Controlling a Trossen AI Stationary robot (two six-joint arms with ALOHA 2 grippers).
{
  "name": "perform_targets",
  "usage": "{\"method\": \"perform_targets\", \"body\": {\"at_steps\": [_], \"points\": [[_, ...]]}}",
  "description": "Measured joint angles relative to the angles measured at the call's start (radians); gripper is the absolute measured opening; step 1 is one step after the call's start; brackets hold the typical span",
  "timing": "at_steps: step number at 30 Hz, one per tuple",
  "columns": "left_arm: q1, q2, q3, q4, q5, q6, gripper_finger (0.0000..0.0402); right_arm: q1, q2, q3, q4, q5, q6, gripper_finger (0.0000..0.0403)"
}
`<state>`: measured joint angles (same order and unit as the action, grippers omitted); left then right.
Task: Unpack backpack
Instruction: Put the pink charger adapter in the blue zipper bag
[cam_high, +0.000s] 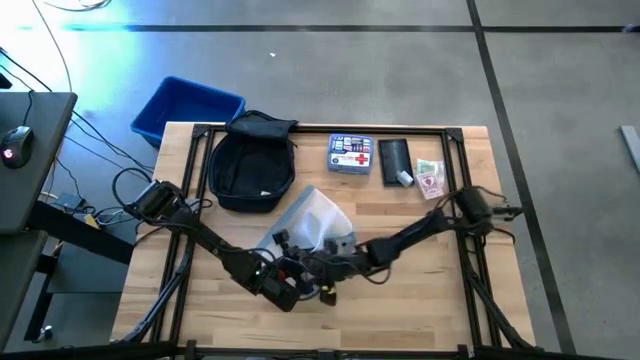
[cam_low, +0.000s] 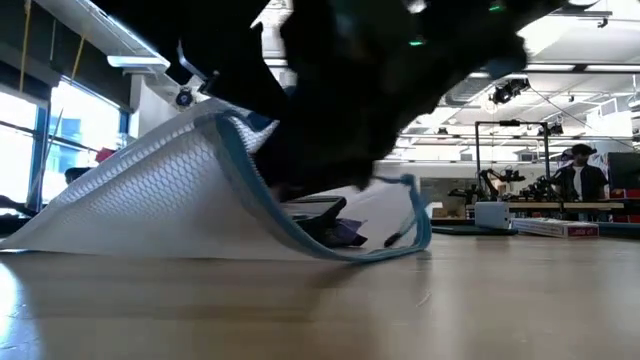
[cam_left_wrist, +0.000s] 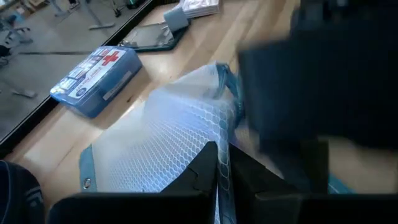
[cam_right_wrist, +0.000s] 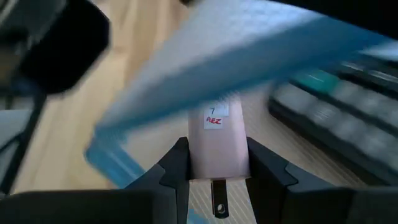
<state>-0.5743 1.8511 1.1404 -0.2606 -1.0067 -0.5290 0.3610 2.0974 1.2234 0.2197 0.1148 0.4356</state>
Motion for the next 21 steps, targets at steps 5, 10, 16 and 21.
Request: {"method": "perform_targets", "body": {"at_steps": [5,10,16,21], "points": [[-0.040,0.000,-0.002,-0.036,-0.004,0.015,0.0000,-0.010,0.073,0.111,0.003,-0.013,-0.067,0.0174],[-0.056,0.000,-0.002,-0.065,-0.035,-0.012,0.0000,-0.009,0.077,0.126,0.000,0.018,-0.080,0.0262],[-0.054,-0.003,0.003,-0.060,-0.032,-0.021,0.0000,0.030,0.034,0.125,-0.091,0.067,-0.105,0.0289],[-0.060,-0.001,0.001,-0.079,-0.004,-0.020,0.0000,0.067,0.009,0.126,-0.242,0.042,-0.138,0.0273]]}}
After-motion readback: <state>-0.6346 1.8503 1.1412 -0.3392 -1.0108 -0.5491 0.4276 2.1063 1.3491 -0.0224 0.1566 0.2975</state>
